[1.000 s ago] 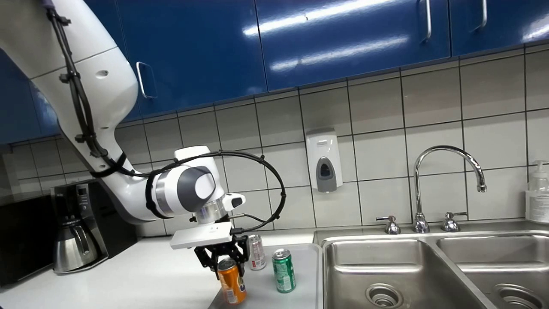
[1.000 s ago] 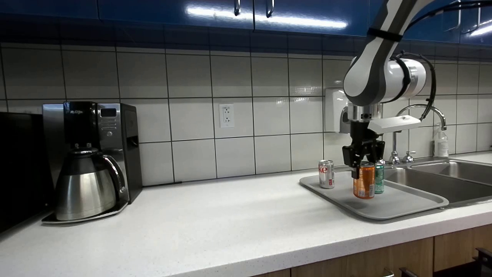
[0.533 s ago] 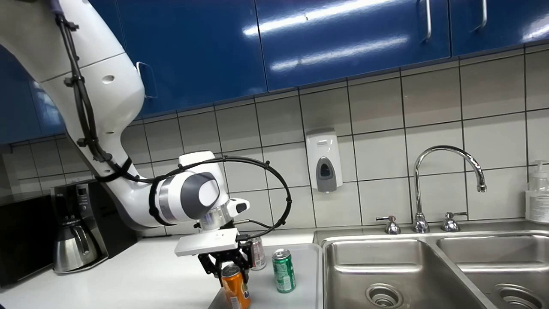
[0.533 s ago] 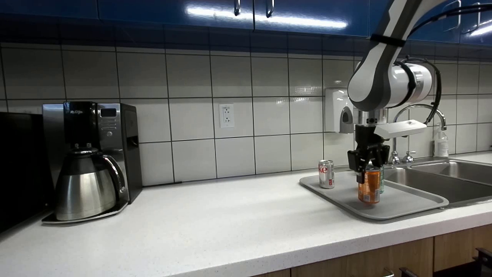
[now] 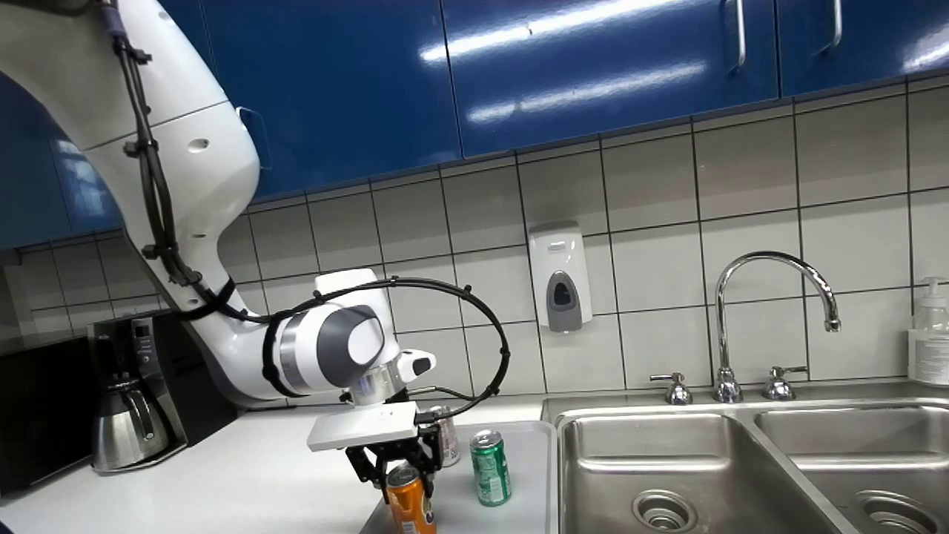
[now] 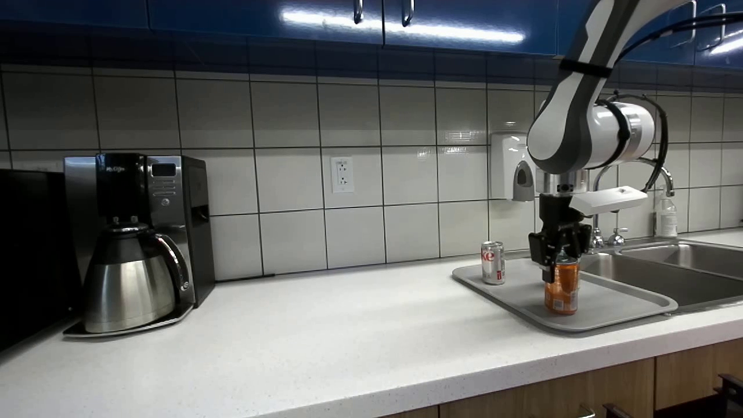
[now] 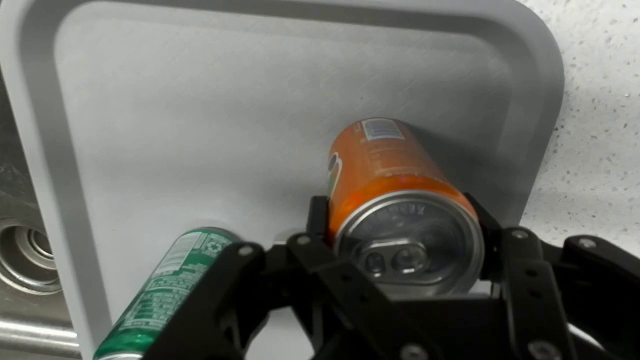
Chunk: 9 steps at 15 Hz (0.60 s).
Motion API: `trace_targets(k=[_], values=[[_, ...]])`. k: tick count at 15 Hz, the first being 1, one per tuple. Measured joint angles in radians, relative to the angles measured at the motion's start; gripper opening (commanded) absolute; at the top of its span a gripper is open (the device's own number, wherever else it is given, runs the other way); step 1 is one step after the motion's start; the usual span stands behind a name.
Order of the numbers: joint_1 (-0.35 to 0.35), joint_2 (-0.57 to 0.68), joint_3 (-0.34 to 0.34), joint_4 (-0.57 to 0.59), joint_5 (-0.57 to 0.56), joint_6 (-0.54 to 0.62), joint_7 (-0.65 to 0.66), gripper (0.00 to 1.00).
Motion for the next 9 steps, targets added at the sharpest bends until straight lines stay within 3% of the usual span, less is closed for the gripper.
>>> trace_targets(k=[2, 9], values=[[0.000, 0.003, 0.000, 0.000, 0.000, 0.000, -0.005, 0.99], [-0.001, 0.002, -0.001, 0.004, -0.001, 0.004, -0.016, 1.00]])
